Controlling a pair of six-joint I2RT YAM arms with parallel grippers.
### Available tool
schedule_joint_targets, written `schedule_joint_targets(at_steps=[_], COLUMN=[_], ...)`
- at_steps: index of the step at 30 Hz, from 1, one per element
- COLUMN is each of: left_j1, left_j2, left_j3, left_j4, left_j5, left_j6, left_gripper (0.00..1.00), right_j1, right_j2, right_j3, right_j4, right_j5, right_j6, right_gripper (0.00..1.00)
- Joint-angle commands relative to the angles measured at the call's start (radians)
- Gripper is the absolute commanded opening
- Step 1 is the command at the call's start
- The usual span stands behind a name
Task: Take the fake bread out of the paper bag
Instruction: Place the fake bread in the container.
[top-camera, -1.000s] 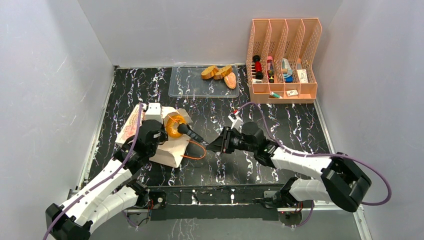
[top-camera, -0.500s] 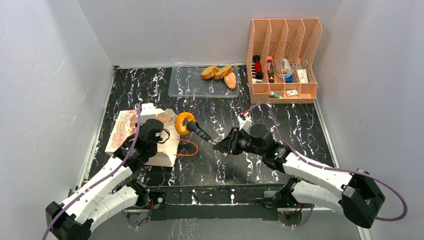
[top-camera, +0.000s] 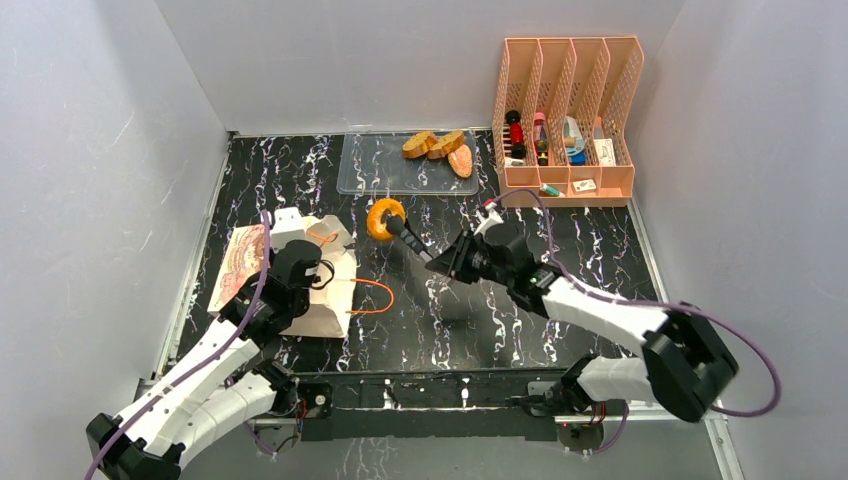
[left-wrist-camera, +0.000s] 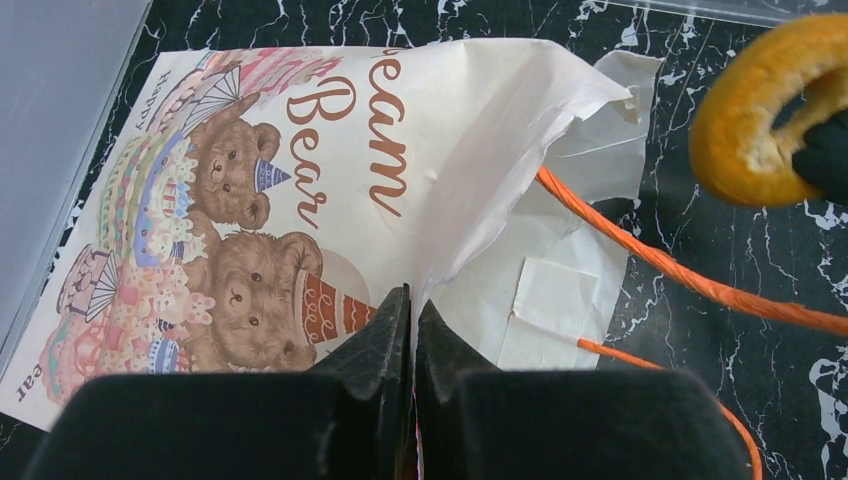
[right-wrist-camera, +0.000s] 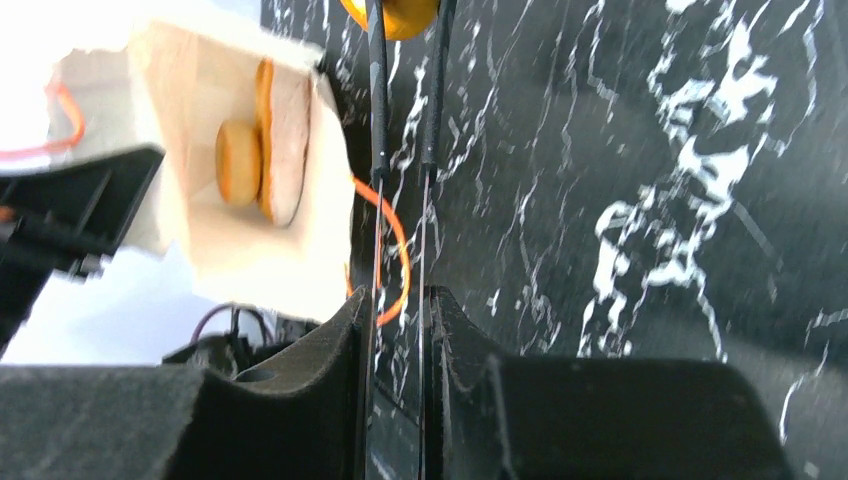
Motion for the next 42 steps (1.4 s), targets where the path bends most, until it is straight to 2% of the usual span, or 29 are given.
schedule_joint_targets(at_steps=[1, 10, 18, 21, 27, 29, 33, 42], left_j1=[-0.001, -0.001, -0.001, -0.001, -0.001, -0.001, -0.001, -0.001], left_j2=[-0.021, -0.038, -0.037, -0.041, -0.041, -0.037, -0.029, -0.031], left_j3=[0.007, -0.013, -0.025, -0.028, -0.037, -0.038, -0.04, -0.042], left_j4=[0.021, 0.027, 0.051, 0.056, 0.073, 0.078, 0.087, 0.089], left_j5=[0.011, 0.061, 0.091, 0.1, 0.104, 0.103, 0.106, 0.117], left_j6=[0.001, -0.018, -0.004, -0.002, 0.014, 0.02, 0.027, 0.03], left_gripper=[0.0, 0.0, 0.0, 0.0, 0.0, 0.0, 0.0, 0.0], right_j1=[-0.078, -0.175, -0.215, -0.227, -0.242, -0.244, -0.245, -0.254], right_j2=[0.165, 0.68, 1.024, 1.109, 1.21, 1.23, 1.239, 1.214], right_j3=[0.158, 0.612, 1.032, 1.14, 1.26, 1.279, 1.265, 1.18], right_j4=[0.172, 0.218, 0.12, 0.096, 0.081, 0.079, 0.103, 0.193], right_j5=[-0.019, -0.14, -0.152, -0.134, -0.12, -0.126, -0.132, -0.169], right_j6=[-0.031, -0.041, -0.038, -0.044, -0.043, -0.042, -0.026, 0.024], right_gripper=[0.0, 0.0, 0.0, 0.0, 0.0, 0.05, 0.2, 0.3])
